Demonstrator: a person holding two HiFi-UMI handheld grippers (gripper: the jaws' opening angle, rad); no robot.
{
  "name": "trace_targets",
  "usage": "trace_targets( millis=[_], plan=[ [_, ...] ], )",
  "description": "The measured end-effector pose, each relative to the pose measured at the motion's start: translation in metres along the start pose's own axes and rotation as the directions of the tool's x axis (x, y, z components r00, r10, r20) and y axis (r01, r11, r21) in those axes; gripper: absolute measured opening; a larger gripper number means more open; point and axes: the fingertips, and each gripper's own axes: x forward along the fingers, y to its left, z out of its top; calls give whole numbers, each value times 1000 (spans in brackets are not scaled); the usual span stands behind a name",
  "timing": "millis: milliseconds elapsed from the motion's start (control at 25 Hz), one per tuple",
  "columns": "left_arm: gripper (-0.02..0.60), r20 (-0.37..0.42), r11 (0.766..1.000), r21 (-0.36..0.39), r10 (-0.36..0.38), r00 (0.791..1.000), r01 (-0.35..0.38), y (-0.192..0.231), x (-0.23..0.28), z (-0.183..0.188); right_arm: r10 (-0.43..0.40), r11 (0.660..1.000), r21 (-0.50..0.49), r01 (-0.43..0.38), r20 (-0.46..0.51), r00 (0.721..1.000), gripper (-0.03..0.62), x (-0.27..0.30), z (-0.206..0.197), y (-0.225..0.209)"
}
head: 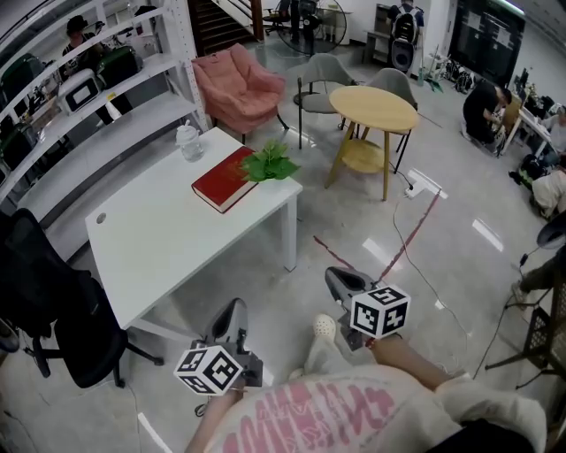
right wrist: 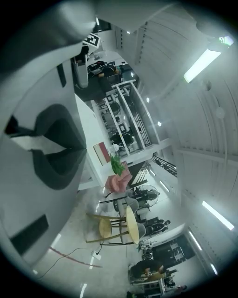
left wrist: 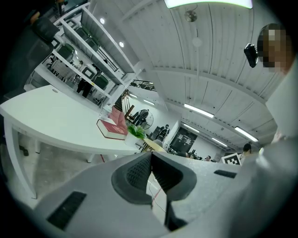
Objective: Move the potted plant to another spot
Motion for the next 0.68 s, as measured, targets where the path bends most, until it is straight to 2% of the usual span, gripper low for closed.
trace_targets(
  millis=[680],
  plan=[
    [3,0,1000,-3,-4,1000,4,-8,9,-1,-6,1000,31,7,-23,1000,6,-2,-5,-17]
  ],
)
